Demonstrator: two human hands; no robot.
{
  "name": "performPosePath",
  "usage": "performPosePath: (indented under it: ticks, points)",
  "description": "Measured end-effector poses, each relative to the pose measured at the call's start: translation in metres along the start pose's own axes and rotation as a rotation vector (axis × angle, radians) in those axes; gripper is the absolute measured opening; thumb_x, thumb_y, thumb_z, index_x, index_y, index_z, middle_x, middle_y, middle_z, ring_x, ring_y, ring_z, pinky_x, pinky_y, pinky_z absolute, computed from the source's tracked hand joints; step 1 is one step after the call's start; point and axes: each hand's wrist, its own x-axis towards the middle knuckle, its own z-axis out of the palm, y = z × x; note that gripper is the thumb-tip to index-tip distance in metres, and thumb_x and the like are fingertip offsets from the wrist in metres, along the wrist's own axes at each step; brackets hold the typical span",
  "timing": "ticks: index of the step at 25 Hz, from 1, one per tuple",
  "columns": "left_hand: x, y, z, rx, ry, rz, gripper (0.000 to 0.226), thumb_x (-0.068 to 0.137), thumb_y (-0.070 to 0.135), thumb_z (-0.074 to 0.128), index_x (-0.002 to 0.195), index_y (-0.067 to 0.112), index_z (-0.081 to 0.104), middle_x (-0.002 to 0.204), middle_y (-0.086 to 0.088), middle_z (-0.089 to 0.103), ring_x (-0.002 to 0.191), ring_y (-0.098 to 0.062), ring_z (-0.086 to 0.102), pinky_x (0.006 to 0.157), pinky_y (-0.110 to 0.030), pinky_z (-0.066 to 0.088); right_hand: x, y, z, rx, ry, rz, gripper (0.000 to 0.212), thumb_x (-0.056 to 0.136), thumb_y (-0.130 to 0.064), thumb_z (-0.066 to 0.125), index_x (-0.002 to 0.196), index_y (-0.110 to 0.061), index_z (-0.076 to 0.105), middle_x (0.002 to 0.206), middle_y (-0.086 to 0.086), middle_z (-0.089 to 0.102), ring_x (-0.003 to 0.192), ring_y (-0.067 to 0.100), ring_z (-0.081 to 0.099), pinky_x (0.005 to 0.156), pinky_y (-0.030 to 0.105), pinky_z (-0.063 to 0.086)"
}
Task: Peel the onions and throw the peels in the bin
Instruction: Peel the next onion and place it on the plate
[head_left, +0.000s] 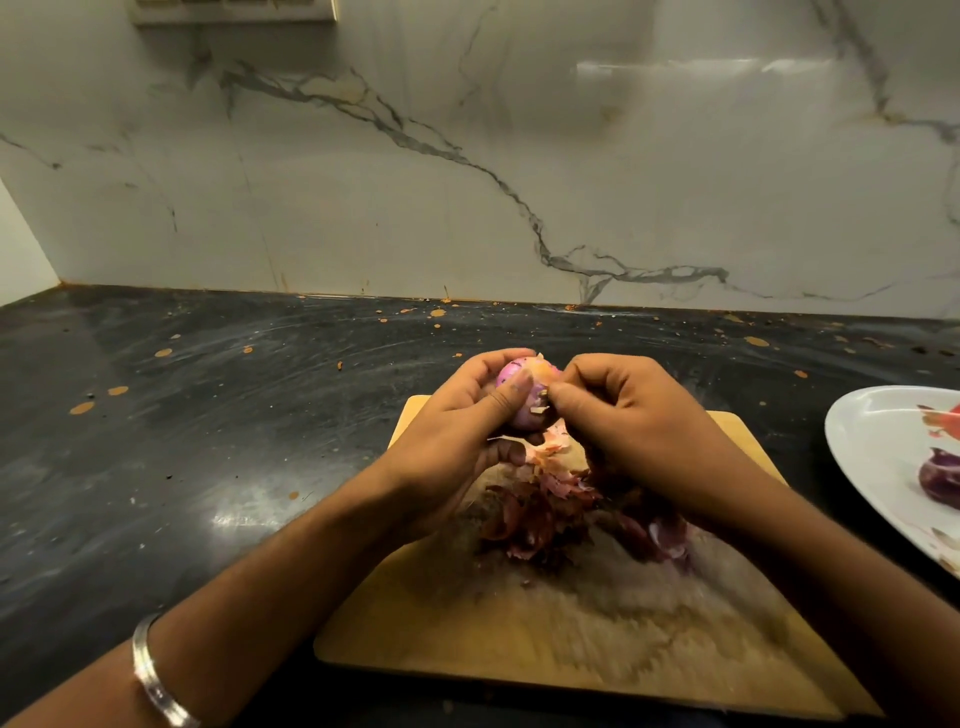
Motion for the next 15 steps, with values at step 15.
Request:
performPosePath:
  ticks: [15]
  points:
    - [0.0004, -0.0030, -0.0046, 0.110, -0.026, -0.039, 0.041, 0.085, 0.031, 0.063, 0.123, 0.017, 0.063, 0.092, -0.004, 0.069, 0.075, -0.011, 0.060, 0.059, -0.024, 0.045, -0.0028, 0.0076, 0.0007, -0.176, 0.261, 0.022, 0.034, 0.079, -0.060, 0.068, 0.086, -0.027, 0.067, 0.069, -0.004, 0.069, 0.057, 0.007, 0.064, 0.056, 0.030, 0.056]
